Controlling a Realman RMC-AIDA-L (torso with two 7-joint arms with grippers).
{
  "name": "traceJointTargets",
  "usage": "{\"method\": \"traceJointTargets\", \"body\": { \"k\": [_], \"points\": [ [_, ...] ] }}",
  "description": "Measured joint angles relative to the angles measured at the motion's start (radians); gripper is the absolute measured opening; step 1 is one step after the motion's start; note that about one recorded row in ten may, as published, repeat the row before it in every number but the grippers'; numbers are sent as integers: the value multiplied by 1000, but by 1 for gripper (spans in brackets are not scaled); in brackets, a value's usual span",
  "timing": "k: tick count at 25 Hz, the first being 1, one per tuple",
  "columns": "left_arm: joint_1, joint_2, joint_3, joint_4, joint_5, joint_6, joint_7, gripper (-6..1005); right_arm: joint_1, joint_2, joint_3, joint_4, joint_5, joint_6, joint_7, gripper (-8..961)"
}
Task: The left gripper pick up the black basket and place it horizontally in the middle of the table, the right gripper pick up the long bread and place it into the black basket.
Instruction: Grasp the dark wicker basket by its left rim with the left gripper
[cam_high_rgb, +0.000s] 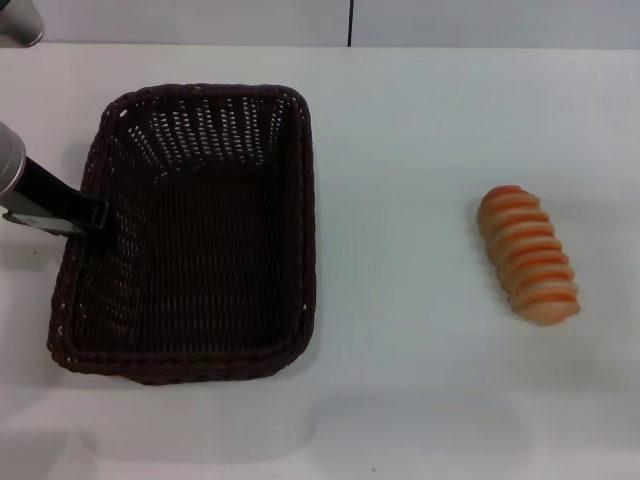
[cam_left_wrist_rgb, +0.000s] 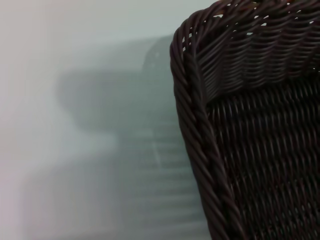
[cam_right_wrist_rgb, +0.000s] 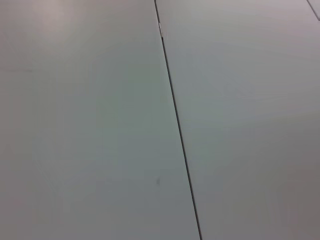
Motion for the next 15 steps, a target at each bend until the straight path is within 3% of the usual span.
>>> {"method": "traceJointTargets", "body": {
  "k": [11,15],
  "points": [
    [-23,3,-67,-51,-9,-16,135,220,-29,-3,11,26,0,5,2,667],
    [-57,8,-192,-52,-42,-36,281,214,-52,-1,12,34,1,5,3,667]
  ]
}}
